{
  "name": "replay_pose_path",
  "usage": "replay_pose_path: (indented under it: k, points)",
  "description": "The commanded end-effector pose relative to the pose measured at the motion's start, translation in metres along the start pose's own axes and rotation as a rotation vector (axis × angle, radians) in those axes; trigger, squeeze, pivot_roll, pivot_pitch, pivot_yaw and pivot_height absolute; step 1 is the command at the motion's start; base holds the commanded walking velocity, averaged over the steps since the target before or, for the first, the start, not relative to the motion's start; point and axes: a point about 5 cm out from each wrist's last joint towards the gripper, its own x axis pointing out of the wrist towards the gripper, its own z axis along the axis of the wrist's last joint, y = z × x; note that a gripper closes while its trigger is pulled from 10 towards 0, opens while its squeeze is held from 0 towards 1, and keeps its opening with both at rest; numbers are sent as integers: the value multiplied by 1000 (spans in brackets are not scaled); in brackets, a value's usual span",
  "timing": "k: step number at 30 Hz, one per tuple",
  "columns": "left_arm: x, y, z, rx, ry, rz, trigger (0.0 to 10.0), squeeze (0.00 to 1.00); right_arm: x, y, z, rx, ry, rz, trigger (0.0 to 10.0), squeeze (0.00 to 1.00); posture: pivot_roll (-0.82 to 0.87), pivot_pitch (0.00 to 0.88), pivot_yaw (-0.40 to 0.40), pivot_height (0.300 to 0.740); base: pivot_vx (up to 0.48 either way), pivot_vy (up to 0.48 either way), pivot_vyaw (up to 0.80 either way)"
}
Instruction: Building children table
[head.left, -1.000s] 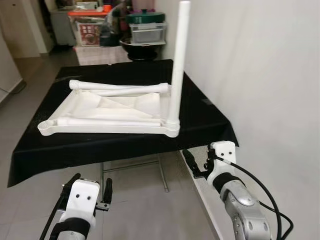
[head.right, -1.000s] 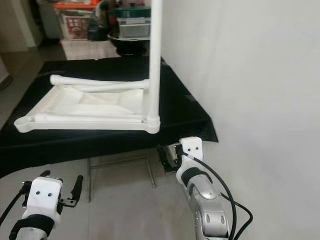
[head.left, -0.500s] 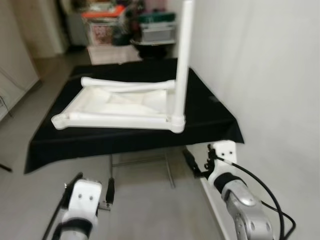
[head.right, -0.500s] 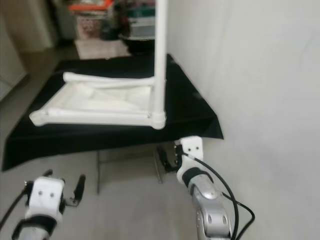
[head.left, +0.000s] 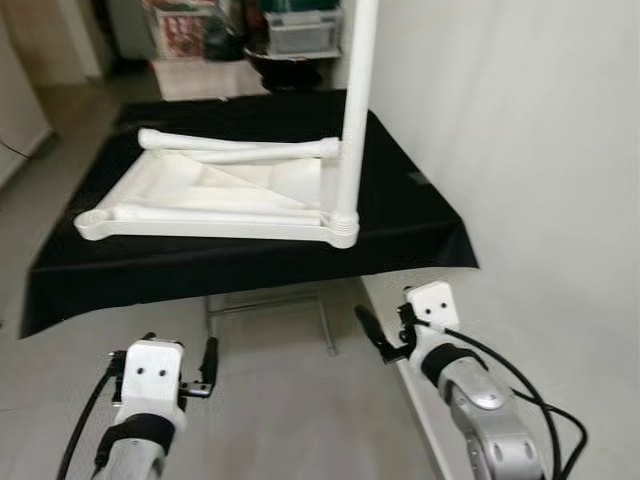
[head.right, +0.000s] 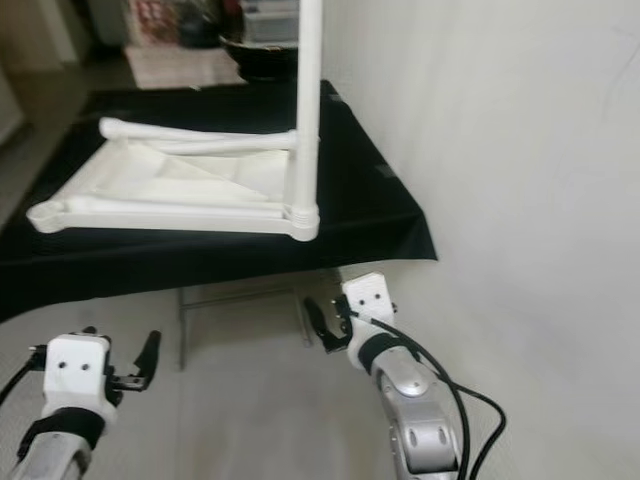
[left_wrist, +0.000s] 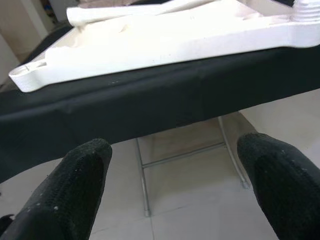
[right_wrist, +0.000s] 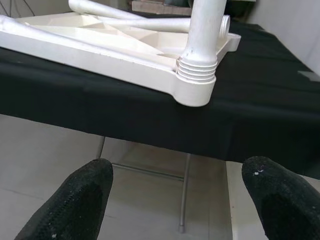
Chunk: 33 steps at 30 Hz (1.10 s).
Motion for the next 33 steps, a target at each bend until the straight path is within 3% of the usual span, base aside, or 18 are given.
replay_pose_path:
  k: [1, 22, 33]
  points:
    - [-1, -1, -3, -9, 18, -4, 10000, 0, 0, 2, 0, -3, -2, 15, 10000, 0, 7, 84, -31, 740, 0, 0, 0]
    - [2, -2, -3, -11, 5, -41, 10000, 0, 4, 4, -1, 10, -11, 82, 10000, 0, 9, 82, -26, 740, 0, 0, 76]
    - [3, -1, -3, -10, 5, -47, 10000, 0, 5, 7, 1, 54, -40, 100, 10000, 0, 12, 81, -23, 740, 399, 0, 291]
